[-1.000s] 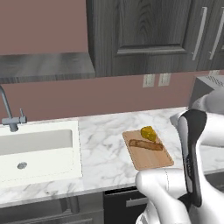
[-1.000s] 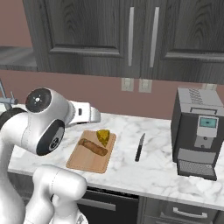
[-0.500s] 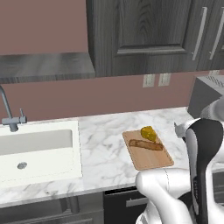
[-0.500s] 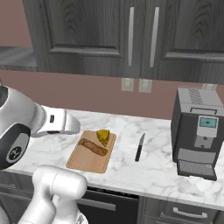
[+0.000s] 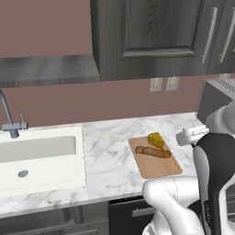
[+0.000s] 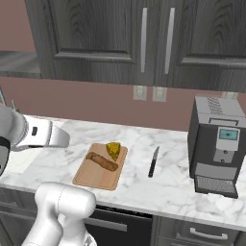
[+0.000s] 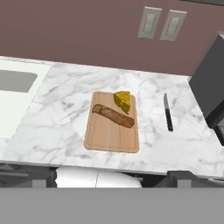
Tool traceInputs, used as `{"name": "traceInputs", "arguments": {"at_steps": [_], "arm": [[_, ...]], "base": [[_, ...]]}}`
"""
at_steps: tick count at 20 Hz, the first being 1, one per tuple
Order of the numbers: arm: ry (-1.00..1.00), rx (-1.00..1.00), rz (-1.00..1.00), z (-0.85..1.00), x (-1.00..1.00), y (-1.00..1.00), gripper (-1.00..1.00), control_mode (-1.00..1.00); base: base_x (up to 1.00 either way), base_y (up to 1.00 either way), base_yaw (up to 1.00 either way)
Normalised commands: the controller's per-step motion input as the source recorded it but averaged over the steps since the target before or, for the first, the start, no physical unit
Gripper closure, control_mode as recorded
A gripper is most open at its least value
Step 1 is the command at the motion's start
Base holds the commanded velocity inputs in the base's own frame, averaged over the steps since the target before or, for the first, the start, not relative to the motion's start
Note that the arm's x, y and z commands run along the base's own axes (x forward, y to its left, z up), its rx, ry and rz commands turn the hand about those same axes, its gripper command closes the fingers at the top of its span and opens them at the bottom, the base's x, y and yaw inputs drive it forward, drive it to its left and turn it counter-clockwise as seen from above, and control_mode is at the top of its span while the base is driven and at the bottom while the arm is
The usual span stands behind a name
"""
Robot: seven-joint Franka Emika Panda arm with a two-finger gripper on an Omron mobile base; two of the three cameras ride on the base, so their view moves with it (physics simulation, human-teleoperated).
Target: Retrieve the sausage and cheese from the fridge and place them on the cutting board on the counter.
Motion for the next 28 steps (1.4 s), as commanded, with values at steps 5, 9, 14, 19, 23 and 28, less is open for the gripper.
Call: {"name": "traceInputs", "arguments": {"at_steps": [5,9,14,19,23,28], "arm": [[0.04,0.05,0.00,0.42,0.00,0.00,-1.00,-1.00],[0.02,0.00,-0.01,0.02,-0.11,0.09,-1.00,-1.00],[0.00,0.00,-0.01,-0.05,-0.12,0.20,-1.00,-1.00],[0.00,0.00,0.00,-0.10,-0.01,0.18,-1.00,-1.00],[0.01,0.00,0.00,-0.04,0.00,0.03,-1.00,1.00],[0.00,0.00,0.00,0.00,0.00,0.00,-1.00,1.00]], "base": [[0.00,0.00,0.00],[0.00,0.00,0.00],[0.00,0.00,0.00],[0.00,0.00,0.00],[-0.03,0.02,0.00],[-0.54,-0.11,-0.09]]}}
